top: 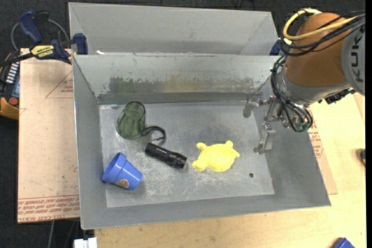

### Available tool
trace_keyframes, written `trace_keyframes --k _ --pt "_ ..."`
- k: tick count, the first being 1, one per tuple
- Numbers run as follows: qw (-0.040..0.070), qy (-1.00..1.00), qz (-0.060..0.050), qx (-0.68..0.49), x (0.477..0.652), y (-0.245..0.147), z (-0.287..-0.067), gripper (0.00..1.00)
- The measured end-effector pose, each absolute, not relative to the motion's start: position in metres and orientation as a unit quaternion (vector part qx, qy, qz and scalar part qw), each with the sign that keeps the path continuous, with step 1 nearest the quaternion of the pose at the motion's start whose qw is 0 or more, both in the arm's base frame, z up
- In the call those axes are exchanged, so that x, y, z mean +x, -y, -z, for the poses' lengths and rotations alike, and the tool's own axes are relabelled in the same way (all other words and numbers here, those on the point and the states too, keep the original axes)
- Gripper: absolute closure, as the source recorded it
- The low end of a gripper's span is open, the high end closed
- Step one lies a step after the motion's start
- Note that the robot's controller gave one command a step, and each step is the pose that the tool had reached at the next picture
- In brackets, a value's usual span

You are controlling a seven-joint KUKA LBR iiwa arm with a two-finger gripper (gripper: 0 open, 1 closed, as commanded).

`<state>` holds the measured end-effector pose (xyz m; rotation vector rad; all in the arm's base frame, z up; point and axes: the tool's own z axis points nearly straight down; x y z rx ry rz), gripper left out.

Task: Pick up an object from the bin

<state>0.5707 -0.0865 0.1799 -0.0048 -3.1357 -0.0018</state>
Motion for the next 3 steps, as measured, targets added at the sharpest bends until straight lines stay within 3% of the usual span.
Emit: trace_keyframes --k 1,2,3 --pt "-0.001 1.0 0.0 0.0 0.572 0.086 -0.184 0.0" --pt "0.006 0.999 0.002 0.033 0.54 0.021 -0.065 0.0" --pt "-0.003 0.999 0.0 0.034 0.544 0.023 -0.12 0.0"
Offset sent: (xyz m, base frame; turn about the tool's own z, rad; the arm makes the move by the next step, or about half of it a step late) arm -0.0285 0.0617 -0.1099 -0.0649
